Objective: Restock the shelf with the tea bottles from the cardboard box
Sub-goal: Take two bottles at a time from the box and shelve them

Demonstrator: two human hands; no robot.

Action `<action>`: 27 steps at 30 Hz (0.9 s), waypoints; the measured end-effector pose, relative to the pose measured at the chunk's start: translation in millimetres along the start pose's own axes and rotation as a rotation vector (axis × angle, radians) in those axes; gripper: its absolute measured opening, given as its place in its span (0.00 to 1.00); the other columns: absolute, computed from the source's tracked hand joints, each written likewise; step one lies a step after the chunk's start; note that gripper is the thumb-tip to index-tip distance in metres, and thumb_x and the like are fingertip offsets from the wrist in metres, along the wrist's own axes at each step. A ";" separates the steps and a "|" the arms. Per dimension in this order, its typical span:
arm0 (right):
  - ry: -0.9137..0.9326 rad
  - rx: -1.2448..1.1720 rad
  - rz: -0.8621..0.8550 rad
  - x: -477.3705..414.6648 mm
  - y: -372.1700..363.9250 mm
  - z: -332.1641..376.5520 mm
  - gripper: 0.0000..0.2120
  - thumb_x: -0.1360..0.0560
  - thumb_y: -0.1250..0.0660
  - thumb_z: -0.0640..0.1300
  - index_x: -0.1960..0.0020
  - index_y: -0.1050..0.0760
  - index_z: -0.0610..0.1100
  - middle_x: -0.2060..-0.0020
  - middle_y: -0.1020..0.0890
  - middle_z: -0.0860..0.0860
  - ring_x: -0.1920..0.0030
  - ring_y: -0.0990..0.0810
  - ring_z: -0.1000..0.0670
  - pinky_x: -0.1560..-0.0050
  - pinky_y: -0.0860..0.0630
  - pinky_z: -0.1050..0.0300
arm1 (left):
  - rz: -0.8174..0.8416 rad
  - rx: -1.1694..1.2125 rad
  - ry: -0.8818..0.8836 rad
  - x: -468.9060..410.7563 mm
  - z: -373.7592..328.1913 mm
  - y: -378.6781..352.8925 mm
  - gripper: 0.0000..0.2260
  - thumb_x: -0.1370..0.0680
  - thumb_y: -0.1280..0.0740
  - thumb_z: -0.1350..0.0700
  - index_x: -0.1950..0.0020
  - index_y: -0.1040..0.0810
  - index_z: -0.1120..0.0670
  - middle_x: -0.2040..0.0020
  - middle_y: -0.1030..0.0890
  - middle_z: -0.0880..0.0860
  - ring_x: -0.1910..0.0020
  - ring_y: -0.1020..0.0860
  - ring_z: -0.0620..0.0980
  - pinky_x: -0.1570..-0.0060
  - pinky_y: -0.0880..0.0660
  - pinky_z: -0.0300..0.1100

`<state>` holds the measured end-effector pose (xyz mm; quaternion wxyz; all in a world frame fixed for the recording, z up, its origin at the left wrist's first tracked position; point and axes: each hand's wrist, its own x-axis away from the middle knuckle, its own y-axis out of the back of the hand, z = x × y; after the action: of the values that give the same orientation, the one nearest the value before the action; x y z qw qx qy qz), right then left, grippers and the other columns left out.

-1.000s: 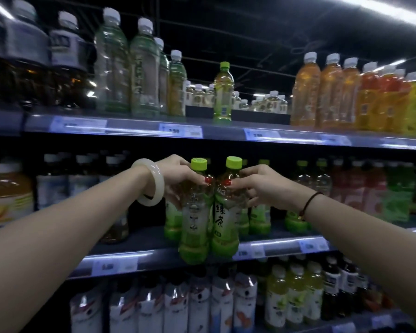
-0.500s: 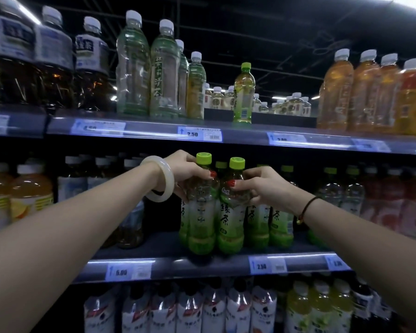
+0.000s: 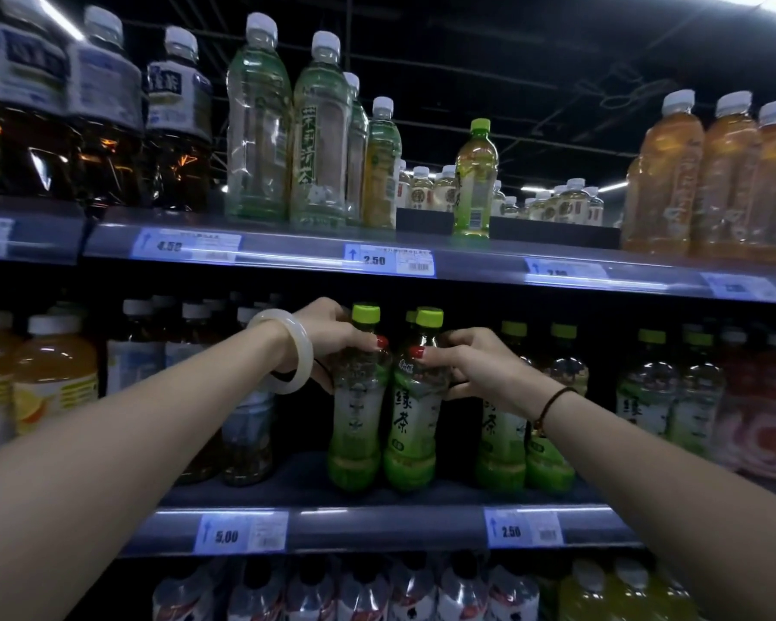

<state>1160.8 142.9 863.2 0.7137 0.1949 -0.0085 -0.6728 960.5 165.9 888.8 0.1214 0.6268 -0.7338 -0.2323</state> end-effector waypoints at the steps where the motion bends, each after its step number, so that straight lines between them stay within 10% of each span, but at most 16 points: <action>1: -0.001 0.003 0.000 -1.5 -1.3 1.2 0.17 0.29 0.28 0.40 0.42 0.27 0.39 0.52 0.18 0.45 0.45 0.19 0.44 0.42 0.23 0.39 | 0.001 0.007 -0.002 -0.9 1.6 0.9 0.16 0.27 0.27 0.56 0.43 0.22 0.60 0.48 0.17 0.61 0.49 0.18 0.61 0.55 0.19 0.59; 5: -0.011 0.007 -0.023 -9.8 -2.4 1.9 0.33 0.29 0.28 0.41 0.29 0.38 0.33 0.40 0.22 0.40 0.41 0.21 0.42 0.44 0.22 0.39 | 0.002 0.017 0.010 -7.7 3.7 3.1 0.18 0.29 0.26 0.54 0.43 0.23 0.60 0.49 0.17 0.61 0.50 0.18 0.60 0.57 0.18 0.58; 10: -0.030 -0.002 -0.005 -13.3 -2.8 -11.6 0.10 0.29 0.28 0.40 0.51 0.25 0.46 0.51 0.18 0.45 0.44 0.19 0.43 0.41 0.24 0.37 | 0.004 0.007 0.029 -17.4 14.1 -2.8 0.20 0.30 0.25 0.53 0.43 0.24 0.61 0.47 0.18 0.61 0.48 0.19 0.59 0.54 0.19 0.60; 14: -0.064 -0.008 -0.009 -21.7 -2.0 -15.4 0.38 0.32 0.25 0.45 0.28 0.39 0.37 0.37 0.23 0.42 0.39 0.22 0.43 0.41 0.24 0.39 | 0.006 0.025 0.070 -25.7 19.5 -5.1 0.23 0.31 0.25 0.48 0.43 0.23 0.60 0.47 0.18 0.59 0.48 0.18 0.57 0.53 0.18 0.55; 22: 0.003 -0.141 -0.137 -26.9 -14.6 -57.6 0.13 0.31 0.27 0.51 0.51 0.29 0.50 0.53 0.18 0.51 0.50 0.19 0.52 0.41 0.23 0.46 | -0.263 0.161 -0.048 -33.4 65.9 -37.0 0.20 0.31 0.27 0.42 0.47 0.24 0.54 0.48 0.18 0.54 0.51 0.20 0.51 0.49 0.24 0.44; 27: -0.077 -0.115 -0.092 -25.4 -19.0 -84.7 0.28 0.31 0.25 0.44 0.37 0.34 0.43 0.46 0.20 0.49 0.45 0.21 0.49 0.43 0.24 0.49 | -0.219 0.157 0.007 -27.6 89.4 -50.2 0.48 0.47 0.24 0.35 0.33 0.28 0.57 0.39 0.20 0.54 0.42 0.21 0.53 0.40 0.24 0.50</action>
<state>1163.5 189.7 785.9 0.6913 0.1278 0.0119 -0.7111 967.0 204.3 790.1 0.0483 0.7115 -0.6764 -0.1840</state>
